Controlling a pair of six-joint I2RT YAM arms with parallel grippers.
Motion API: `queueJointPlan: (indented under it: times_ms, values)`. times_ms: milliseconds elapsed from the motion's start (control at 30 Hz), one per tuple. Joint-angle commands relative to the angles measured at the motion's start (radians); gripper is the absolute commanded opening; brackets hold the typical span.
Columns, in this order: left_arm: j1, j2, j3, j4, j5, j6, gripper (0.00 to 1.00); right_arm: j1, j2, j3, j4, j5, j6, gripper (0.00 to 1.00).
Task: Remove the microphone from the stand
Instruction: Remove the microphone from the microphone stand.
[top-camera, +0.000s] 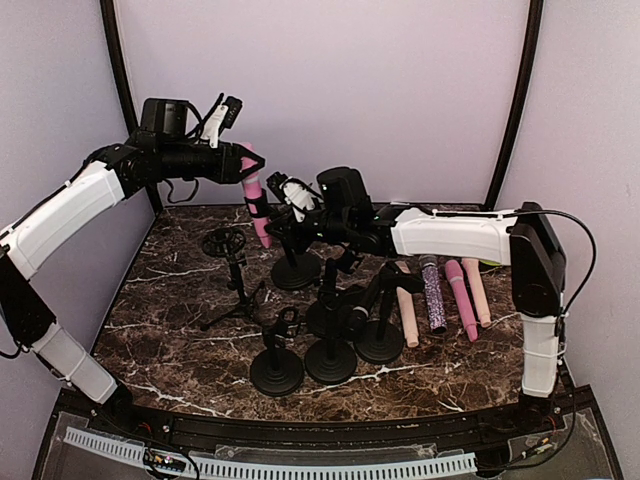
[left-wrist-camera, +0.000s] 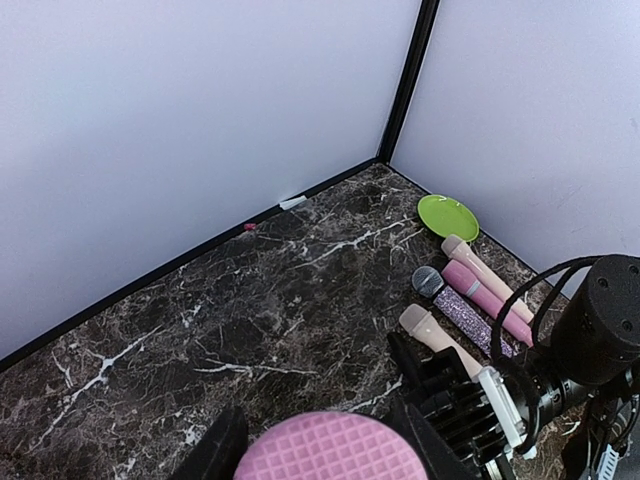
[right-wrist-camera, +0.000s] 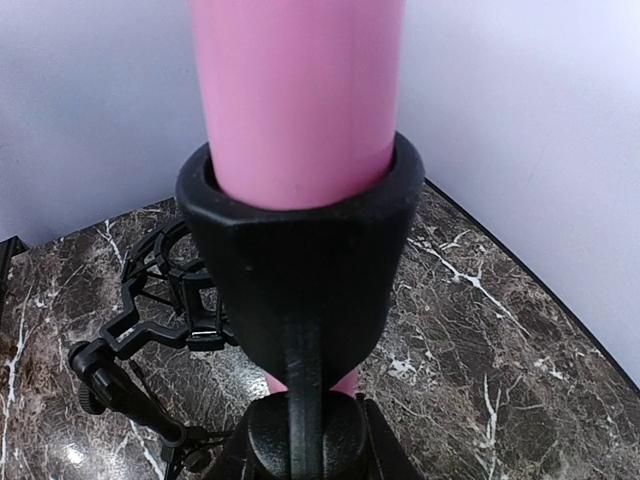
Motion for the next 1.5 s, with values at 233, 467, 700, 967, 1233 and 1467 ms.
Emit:
queueJointPlan:
  times_ms: [233, 467, 700, 967, 1233, 1467]
  values:
    - [0.045, -0.067, 0.114, 0.231, -0.024, -0.029, 0.0, 0.001, 0.09, 0.0, -0.232, 0.048, -0.018, 0.0]
    - [0.051, -0.075, 0.098, 0.252, -0.006, -0.007, 0.0, -0.011, 0.101, 0.006, -0.246, 0.062, 0.02, 0.0]
    - [0.056, -0.114, 0.033, 0.338, 0.09, 0.024, 0.0, -0.038, 0.123, 0.043, -0.293, 0.038, 0.059, 0.0]
    - [0.056, -0.136, -0.009, 0.392, 0.153, 0.045, 0.0, -0.059, 0.148, 0.082, -0.324, 0.018, 0.1, 0.0]
    - [0.056, -0.145, -0.02, 0.409, 0.157, 0.058, 0.0, -0.065, 0.163, 0.093, -0.34, 0.006, 0.106, 0.0]
    - [0.059, -0.15, -0.024, 0.42, 0.154, 0.065, 0.0, -0.065, 0.163, 0.091, -0.34, 0.003, 0.106, 0.0]
